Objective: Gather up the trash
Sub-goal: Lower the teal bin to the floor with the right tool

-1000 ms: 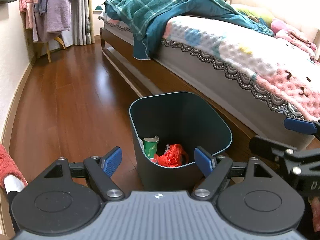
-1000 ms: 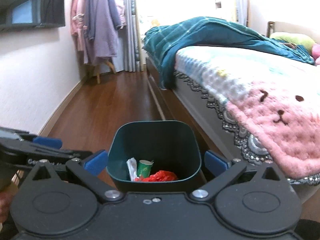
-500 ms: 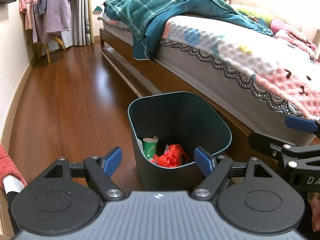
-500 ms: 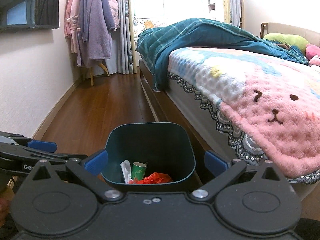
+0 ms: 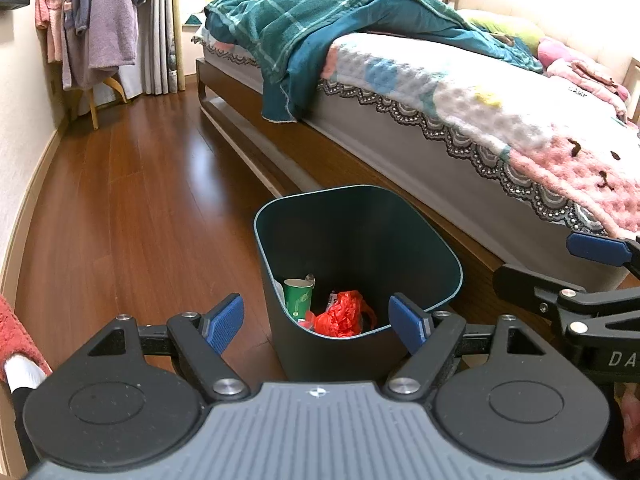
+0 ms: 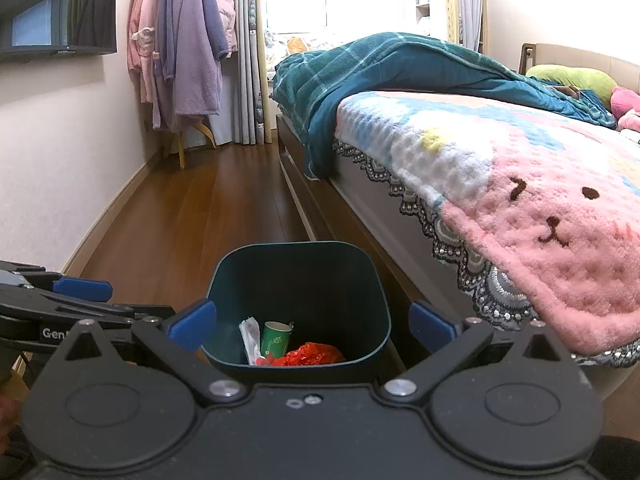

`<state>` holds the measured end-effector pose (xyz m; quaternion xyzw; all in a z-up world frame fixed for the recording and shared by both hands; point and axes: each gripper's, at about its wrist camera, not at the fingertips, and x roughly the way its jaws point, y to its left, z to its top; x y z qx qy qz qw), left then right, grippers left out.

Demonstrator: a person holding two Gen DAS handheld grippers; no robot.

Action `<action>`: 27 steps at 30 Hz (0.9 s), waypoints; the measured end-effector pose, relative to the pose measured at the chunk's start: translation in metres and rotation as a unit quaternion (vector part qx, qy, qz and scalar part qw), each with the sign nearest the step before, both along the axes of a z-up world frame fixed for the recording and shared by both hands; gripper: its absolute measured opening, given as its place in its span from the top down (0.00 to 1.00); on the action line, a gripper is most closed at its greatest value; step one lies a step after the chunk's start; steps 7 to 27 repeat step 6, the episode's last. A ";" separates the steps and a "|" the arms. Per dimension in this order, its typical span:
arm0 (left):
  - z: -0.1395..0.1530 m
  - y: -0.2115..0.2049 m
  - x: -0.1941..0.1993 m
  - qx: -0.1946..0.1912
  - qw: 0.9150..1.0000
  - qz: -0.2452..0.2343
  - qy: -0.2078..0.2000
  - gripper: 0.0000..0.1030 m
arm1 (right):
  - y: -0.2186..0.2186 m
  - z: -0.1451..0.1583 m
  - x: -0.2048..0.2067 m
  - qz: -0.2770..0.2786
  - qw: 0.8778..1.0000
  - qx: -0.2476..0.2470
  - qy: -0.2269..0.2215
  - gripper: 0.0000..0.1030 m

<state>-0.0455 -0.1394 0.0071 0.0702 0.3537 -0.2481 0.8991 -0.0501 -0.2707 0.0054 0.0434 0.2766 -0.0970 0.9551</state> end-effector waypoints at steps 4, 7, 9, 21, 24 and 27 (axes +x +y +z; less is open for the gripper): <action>0.000 -0.002 -0.001 0.002 1.000 -0.002 -0.002 0.23 | 0.000 0.000 0.001 0.000 1.000 -0.002 0.002 0.00; 0.001 -0.002 -0.001 0.000 1.000 -0.001 -0.001 0.23 | -0.001 0.000 0.001 -0.001 1.000 -0.001 0.003 0.00; 0.001 -0.002 -0.001 0.000 1.000 -0.001 -0.001 0.23 | -0.001 0.000 0.001 -0.001 1.000 -0.001 0.003 0.00; 0.001 -0.002 -0.001 0.000 1.000 -0.001 -0.001 0.23 | -0.001 0.000 0.001 -0.001 1.000 -0.001 0.003 0.00; 0.001 -0.002 -0.001 0.000 1.000 -0.001 -0.001 0.23 | -0.001 0.000 0.001 -0.001 1.000 -0.001 0.003 0.00; 0.001 -0.002 -0.001 0.000 1.000 -0.001 -0.001 0.23 | -0.001 0.000 0.001 -0.001 1.000 -0.001 0.003 0.00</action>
